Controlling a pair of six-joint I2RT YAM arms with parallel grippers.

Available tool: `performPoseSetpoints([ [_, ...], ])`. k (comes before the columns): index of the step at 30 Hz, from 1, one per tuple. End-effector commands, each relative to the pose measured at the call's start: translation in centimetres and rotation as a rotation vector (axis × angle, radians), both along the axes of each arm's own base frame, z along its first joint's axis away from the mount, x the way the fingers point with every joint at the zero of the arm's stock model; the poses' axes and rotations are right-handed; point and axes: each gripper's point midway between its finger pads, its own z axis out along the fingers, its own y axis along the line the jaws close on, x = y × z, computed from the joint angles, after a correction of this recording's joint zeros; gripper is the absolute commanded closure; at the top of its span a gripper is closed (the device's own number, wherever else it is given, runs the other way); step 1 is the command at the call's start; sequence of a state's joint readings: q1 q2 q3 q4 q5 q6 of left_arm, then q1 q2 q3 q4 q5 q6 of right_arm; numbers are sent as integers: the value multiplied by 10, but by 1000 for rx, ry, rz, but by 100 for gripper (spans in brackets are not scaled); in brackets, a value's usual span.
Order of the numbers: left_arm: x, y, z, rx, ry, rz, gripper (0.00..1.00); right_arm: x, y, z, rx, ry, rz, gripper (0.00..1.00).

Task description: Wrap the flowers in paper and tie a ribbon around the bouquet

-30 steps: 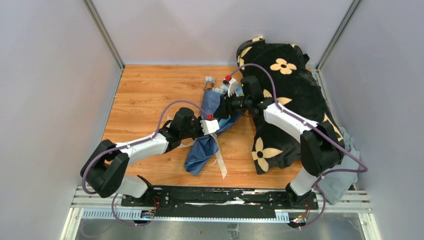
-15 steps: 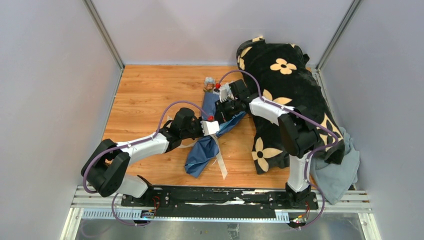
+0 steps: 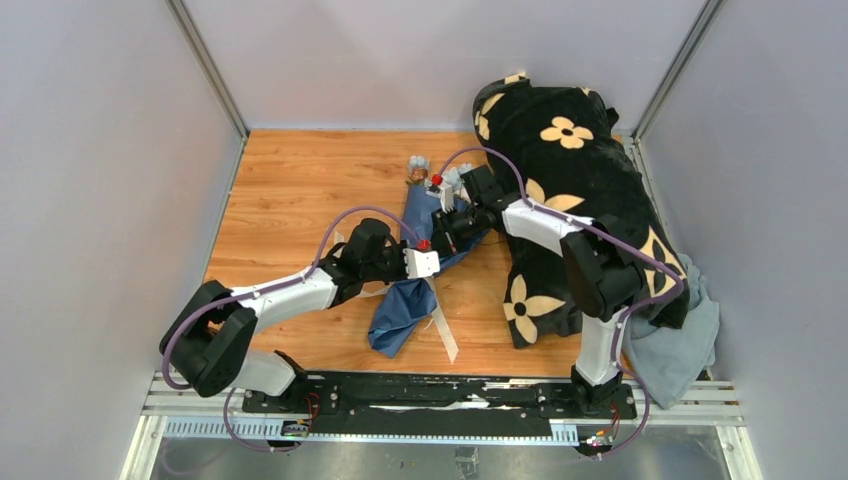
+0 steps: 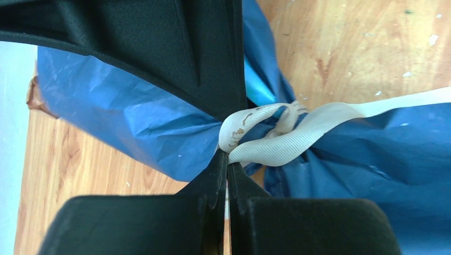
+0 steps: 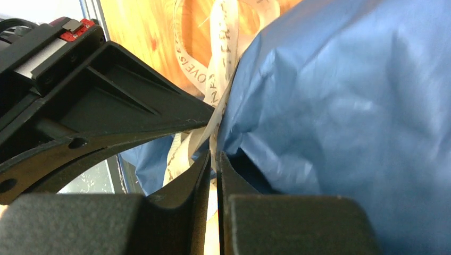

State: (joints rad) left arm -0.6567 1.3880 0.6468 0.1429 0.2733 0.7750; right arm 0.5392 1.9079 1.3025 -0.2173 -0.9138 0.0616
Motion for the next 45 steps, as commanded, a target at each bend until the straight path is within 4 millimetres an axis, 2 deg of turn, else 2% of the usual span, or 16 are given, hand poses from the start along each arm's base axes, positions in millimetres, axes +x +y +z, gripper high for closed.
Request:
performPoseSetpoints([
  [1,-18,-7,-2,8,20,-76,100,-20,-7,1,-31,4,20,87],
  [10,-21,-8,-7,47,0,-105,100,-36,3,-3,36,58,66,80],
  [14,-19,-5,-9,67,-15,-105,100,-44,11,8,122,75,111,73],
  [19,-17,-6,-7,54,-25,-92,100,-44,18,16,169,37,135,66],
  [25,-18,-9,-3,23,-15,-91,100,-32,24,5,146,19,94,66],
  [30,-15,-11,0,2,-1,-75,100,-37,33,5,155,16,124,66],
  [35,-9,-10,3,-16,0,-41,100,-38,31,-2,129,15,125,66],
  [37,-5,-9,7,-33,3,-19,100,-39,31,-5,125,19,129,69],
  [41,-3,-11,12,-66,15,-8,100,-38,31,-6,119,17,124,90],
  [43,-4,-11,13,-69,15,-13,100,-37,31,-4,118,10,118,97],
  [45,-7,-10,12,-58,14,-25,100,-33,29,-1,113,-10,103,100],
])
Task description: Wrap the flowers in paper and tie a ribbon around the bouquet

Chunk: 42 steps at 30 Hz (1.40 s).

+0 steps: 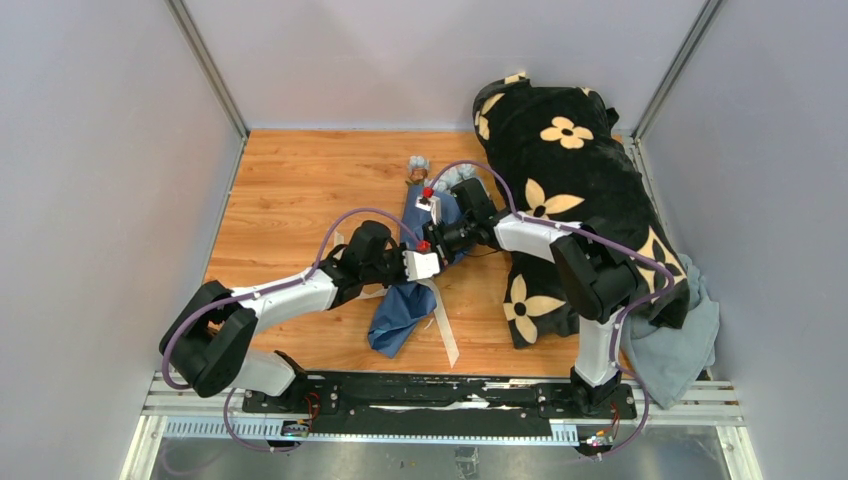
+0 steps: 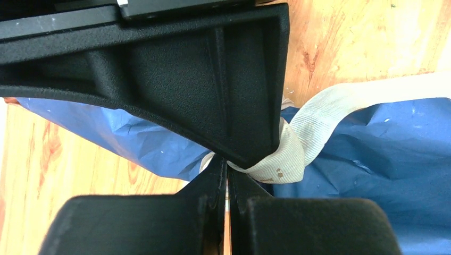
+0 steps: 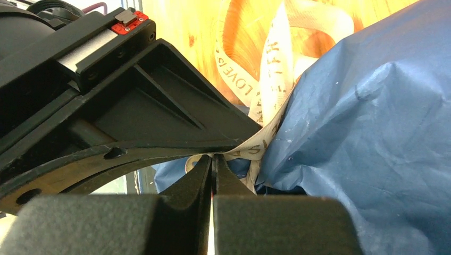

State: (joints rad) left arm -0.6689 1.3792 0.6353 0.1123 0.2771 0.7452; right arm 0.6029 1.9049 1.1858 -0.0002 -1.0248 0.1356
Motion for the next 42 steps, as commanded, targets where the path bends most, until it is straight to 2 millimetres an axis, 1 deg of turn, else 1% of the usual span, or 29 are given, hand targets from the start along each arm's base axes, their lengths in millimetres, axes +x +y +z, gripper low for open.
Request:
performPoseSetpoints([
  [1,3,-10,19,-53,-40,-37,98,5,4,3,-3,-41,-9,100],
  [3,0,-4,15,-7,-56,-62,87,9,1,8,2,-51,-21,100],
  [5,-2,5,13,61,-92,-101,78,9,-5,7,-26,-51,-36,100],
  [8,4,21,19,127,-159,-129,70,11,-9,5,-58,-70,-53,100],
  [10,5,24,27,170,-210,-186,65,13,-9,5,-65,-78,-62,100],
  [12,0,21,32,188,-243,-265,60,15,-10,6,-71,-90,-72,100],
  [14,-8,13,38,170,-280,-351,53,17,-9,9,-73,-101,-79,100],
  [16,-19,4,39,151,-304,-445,47,17,-8,12,-72,-105,-80,100],
  [18,-24,-2,35,158,-328,-489,45,18,-8,14,-72,-109,-83,100],
  [22,-23,-12,30,150,-355,-507,45,17,-9,17,-76,-111,-88,100],
  [26,-23,-19,28,148,-374,-528,47,17,-9,17,-75,-110,-90,100],
  [28,-25,-19,24,160,-376,-543,51,18,-7,18,-71,-108,-87,100],
  [30,-24,-19,21,173,-379,-544,61,18,-7,20,-66,-108,-84,100],
  [34,-22,-15,19,195,-386,-535,86,17,-7,22,-60,-110,-82,100],
  [36,-20,-13,17,210,-387,-527,96,18,-8,23,-59,-110,-83,100],
  [37,-19,-12,17,216,-389,-519,100,17,-8,22,-60,-110,-84,100],
  [40,-13,-8,21,233,-389,-476,100,20,-15,21,-76,-109,-103,100],
  [42,-11,-2,22,251,-381,-450,100,24,-24,20,-89,-111,-129,100],
])
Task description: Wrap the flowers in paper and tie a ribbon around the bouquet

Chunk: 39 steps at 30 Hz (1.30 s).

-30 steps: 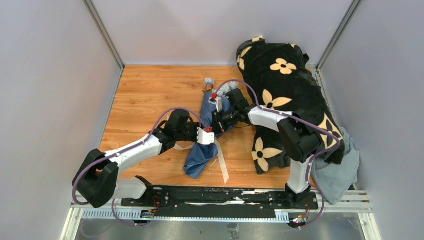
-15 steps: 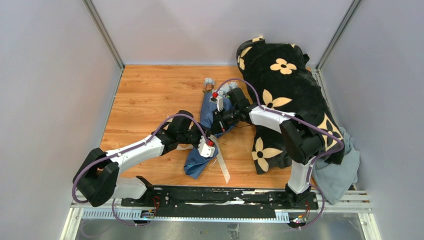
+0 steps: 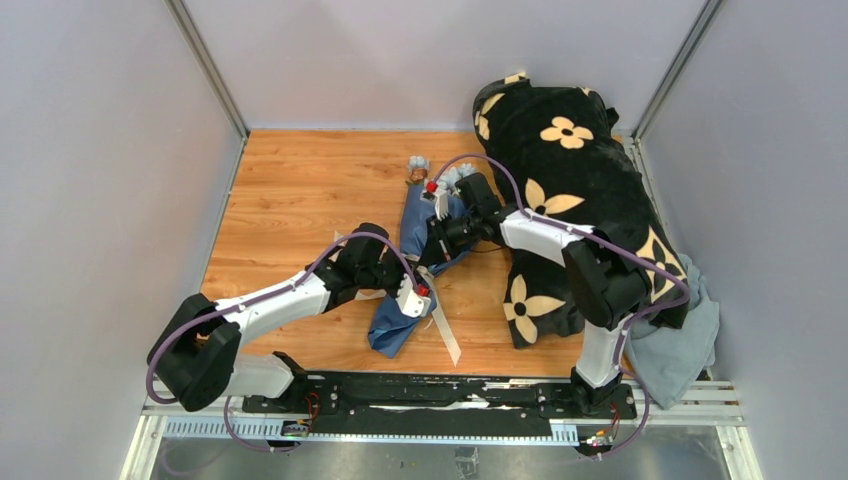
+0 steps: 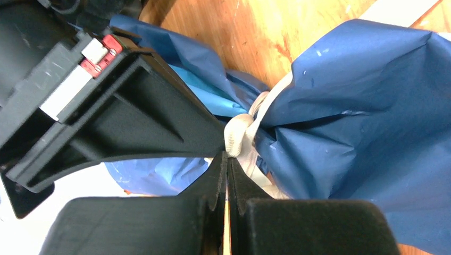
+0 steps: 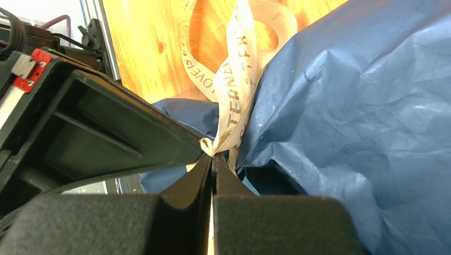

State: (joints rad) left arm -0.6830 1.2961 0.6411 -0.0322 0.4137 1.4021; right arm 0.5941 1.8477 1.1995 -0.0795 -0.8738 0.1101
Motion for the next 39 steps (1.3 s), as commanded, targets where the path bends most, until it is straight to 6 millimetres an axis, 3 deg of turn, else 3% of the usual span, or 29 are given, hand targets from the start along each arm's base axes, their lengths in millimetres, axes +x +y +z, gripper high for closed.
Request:
performPoseSetpoints([
  [1,5,10,-1,31,-2,63,100,6,-17,16,-4,-36,-36,100],
  [15,1,27,-4,58,69,109,100,8,-37,7,-62,-43,-71,100],
  [18,2,27,7,23,92,152,98,8,-34,10,-49,-37,-62,100],
  [20,15,34,21,5,106,247,83,10,-34,11,-51,-47,-68,100],
  [23,34,69,26,42,132,332,51,11,-34,13,-52,-60,-67,100],
  [26,32,102,6,169,188,333,22,10,-31,12,-46,-61,-57,100],
  [27,30,105,-2,201,203,322,6,11,-30,11,-44,-62,-53,100],
  [28,30,105,-8,212,217,315,1,11,-28,10,-44,-60,-51,100],
  [33,58,92,-28,181,163,314,0,13,-24,12,-27,-63,-49,100],
  [36,62,89,-43,205,154,276,1,13,-25,11,-27,-68,-47,100],
  [39,69,87,-52,211,154,287,14,12,-25,9,-29,-64,-45,100],
])
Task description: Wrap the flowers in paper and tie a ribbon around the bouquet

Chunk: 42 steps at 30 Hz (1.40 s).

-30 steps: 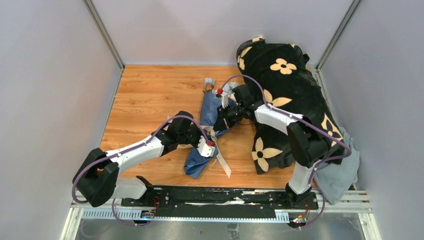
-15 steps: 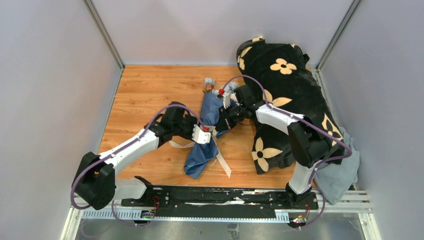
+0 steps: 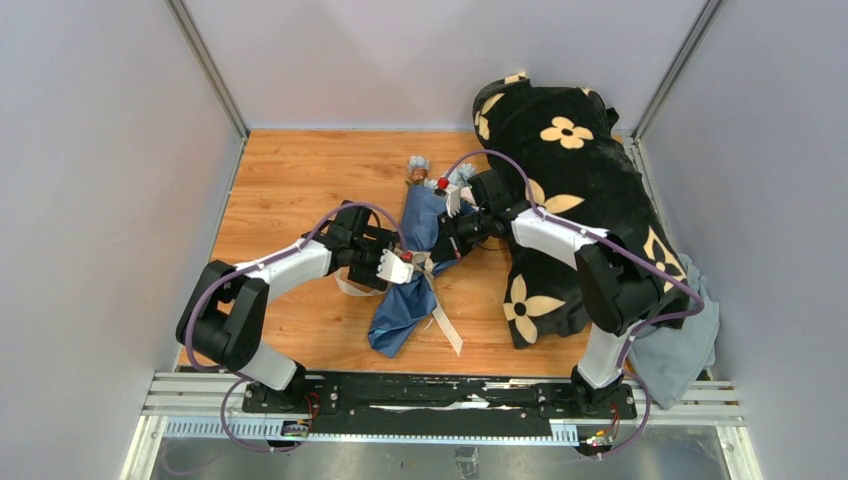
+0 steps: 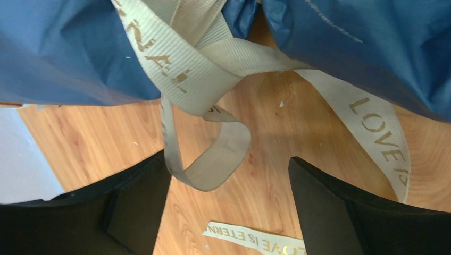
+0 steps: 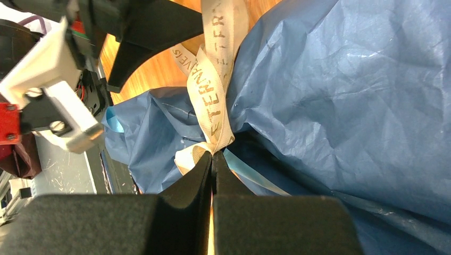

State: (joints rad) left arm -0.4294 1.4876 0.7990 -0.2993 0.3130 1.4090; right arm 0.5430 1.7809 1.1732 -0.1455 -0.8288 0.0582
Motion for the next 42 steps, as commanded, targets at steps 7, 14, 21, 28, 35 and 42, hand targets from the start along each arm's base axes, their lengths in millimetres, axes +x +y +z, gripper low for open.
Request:
performPoseSetpoints([
  [7,5,-24,1,-49,-61,-61,83,3,-1,6,10,-36,-9,100],
  [14,9,13,-2,41,-74,64,100,5,-35,-3,-73,-4,-159,100],
  [21,0,52,-20,123,-53,137,100,-30,-68,-32,-190,109,-228,100],
  [28,-2,66,-30,153,-52,151,100,-42,-91,-59,-262,197,-295,100],
  [35,-17,32,-10,46,-16,77,100,-24,-59,-33,-137,114,-215,100],
  [42,-27,9,-9,19,3,78,100,-19,-23,-1,-21,37,-124,66],
])
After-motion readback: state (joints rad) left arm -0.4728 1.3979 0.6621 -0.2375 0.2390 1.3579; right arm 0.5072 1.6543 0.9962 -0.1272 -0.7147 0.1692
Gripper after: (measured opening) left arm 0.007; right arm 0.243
